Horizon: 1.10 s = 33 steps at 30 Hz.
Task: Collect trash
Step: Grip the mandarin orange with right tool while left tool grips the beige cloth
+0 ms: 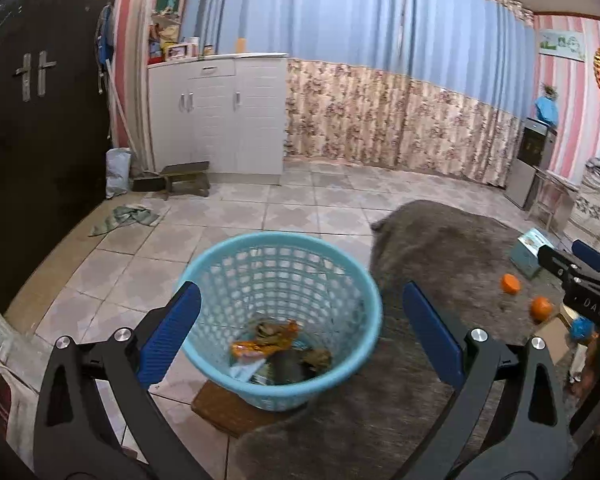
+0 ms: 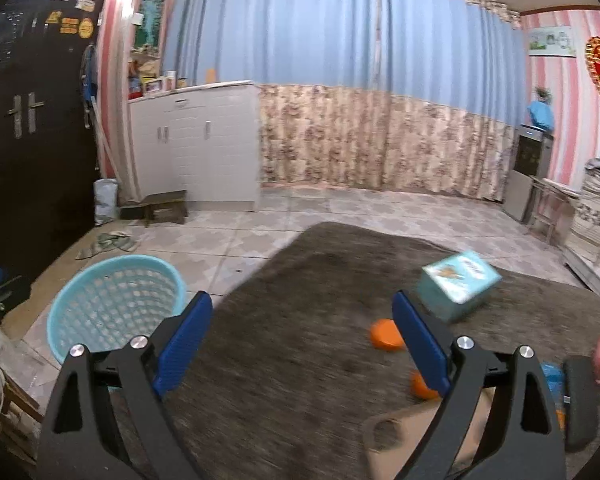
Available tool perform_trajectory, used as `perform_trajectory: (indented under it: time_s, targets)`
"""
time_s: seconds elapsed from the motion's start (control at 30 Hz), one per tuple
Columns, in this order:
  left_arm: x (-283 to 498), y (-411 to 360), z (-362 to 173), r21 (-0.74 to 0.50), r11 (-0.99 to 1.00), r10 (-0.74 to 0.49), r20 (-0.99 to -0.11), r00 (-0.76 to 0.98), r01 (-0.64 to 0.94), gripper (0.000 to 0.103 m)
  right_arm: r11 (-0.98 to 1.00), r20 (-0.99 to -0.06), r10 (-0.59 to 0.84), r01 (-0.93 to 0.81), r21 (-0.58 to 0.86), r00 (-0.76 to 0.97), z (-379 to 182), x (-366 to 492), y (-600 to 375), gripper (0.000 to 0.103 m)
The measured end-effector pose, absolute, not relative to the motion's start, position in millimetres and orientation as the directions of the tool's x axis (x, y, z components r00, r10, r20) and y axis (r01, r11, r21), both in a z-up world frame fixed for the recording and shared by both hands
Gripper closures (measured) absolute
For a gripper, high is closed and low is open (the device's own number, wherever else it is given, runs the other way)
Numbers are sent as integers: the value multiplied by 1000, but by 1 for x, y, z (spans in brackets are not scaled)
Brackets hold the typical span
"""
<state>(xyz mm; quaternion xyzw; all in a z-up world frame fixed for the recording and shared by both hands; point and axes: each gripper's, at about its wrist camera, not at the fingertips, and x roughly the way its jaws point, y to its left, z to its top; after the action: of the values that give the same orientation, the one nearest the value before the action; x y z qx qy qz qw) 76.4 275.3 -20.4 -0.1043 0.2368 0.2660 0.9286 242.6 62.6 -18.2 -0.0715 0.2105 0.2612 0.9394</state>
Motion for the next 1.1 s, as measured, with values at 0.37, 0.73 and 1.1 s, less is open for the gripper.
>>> perform_trajectory:
  time_s: [0.37,0.73,1.1]
  targets:
    - [100,211,-21,-54,881,383,-499,777,-469,6,935,-440,280,-347,-77,853,-18,249,-57,13]
    - [137,157,-31,-57,925,299,-503,811,-376,6,973,-460,99,-183,-141,882,-43,253,-154,13]
    - [165,118,-57,-6,956,246,-533,809,-294,5,995,-554,13,-65,-75,832,-96,265,-221,13]
